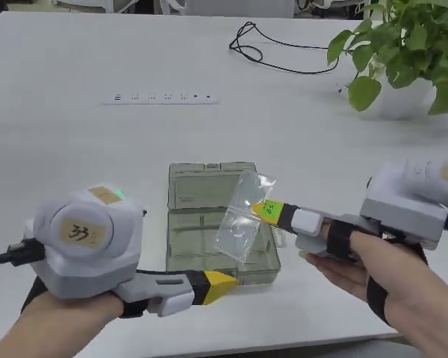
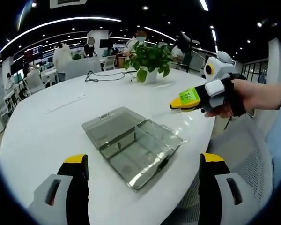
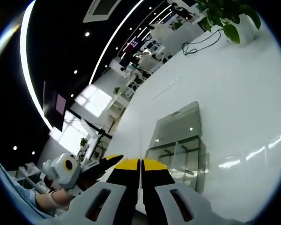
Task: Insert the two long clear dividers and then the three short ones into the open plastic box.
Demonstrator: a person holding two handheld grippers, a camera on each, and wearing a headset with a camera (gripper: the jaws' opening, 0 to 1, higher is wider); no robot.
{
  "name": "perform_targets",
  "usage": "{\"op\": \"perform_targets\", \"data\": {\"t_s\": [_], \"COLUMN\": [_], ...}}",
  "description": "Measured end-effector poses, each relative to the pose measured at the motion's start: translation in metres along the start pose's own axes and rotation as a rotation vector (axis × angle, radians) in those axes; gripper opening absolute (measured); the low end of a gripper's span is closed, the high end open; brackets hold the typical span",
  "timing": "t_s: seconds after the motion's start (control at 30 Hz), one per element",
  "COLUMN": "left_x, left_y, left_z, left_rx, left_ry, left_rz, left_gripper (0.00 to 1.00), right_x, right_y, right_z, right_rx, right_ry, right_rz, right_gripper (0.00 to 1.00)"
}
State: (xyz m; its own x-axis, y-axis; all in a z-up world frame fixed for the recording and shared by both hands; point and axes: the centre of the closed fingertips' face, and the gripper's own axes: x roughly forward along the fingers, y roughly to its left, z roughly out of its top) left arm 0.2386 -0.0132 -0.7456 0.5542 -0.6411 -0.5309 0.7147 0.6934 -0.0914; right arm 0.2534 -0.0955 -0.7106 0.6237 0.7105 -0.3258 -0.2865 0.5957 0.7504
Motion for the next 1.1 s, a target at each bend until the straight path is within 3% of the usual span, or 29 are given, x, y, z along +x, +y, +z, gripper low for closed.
{"op": "perform_targets", "data": {"t_s": [0.07, 0.1, 0.2, 0.27, 0.4, 0.43, 0.67, 0.7, 0.77, 0.97, 1.1], "left_x": [-0.001, -0.001, -0.005, -0.008, -0.012, -0.012, -0.013, -0.014, -0.014, -0.014, -0.009], "left_y": [0.002, 0.003, 0.006, 0.01, 0.023, 0.03, 0.052, 0.053, 0.055, 0.063, 0.066], "left_z": [-0.002, -0.003, -0.011, -0.012, -0.017, -0.02, -0.028, -0.029, -0.031, -0.034, -0.037], "left_rx": [0.023, 0.043, 0.086, 0.119, 0.132, 0.134, 0.149, 0.147, 0.146, 0.145, 0.14], "left_ry": [-0.006, -0.007, 0.015, 0.004, 0.0, 0.005, -0.003, -0.003, -0.005, -0.019, -0.027], "left_rz": [-0.027, -0.052, -0.109, -0.145, -0.192, -0.217, -0.297, -0.307, -0.326, -0.377, -0.415], "left_gripper": [1.0, 1.0, 1.0, 1.0, 1.0, 1.0, 1.0, 1.0, 1.0, 1.0, 0.99], "right_x": [0.0, 0.0, 0.0, 0.001, 0.009, 0.011, 0.028, 0.028, 0.033, 0.045, 0.054], "right_y": [0.002, 0.0, 0.005, 0.003, 0.007, 0.009, 0.009, 0.009, 0.008, 0.006, -0.009], "right_z": [0.0, 0.0, 0.002, 0.002, 0.004, 0.003, 0.001, -0.002, -0.001, -0.009, 0.001], "right_rx": [-0.011, -0.019, -0.011, -0.026, -0.037, -0.044, -0.039, -0.03, -0.039, -0.02, -0.028], "right_ry": [0.006, 0.016, 0.015, 0.032, 0.062, 0.083, 0.182, 0.212, 0.224, 0.365, 0.427], "right_rz": [-0.017, -0.055, -0.095, -0.147, -0.21, -0.231, -0.33, -0.349, -0.371, -0.455, -0.504], "right_gripper": [0.02, 0.02, 0.02, 0.02, 0.02, 0.02, 0.02, 0.02, 0.02, 0.02, 0.02]}}
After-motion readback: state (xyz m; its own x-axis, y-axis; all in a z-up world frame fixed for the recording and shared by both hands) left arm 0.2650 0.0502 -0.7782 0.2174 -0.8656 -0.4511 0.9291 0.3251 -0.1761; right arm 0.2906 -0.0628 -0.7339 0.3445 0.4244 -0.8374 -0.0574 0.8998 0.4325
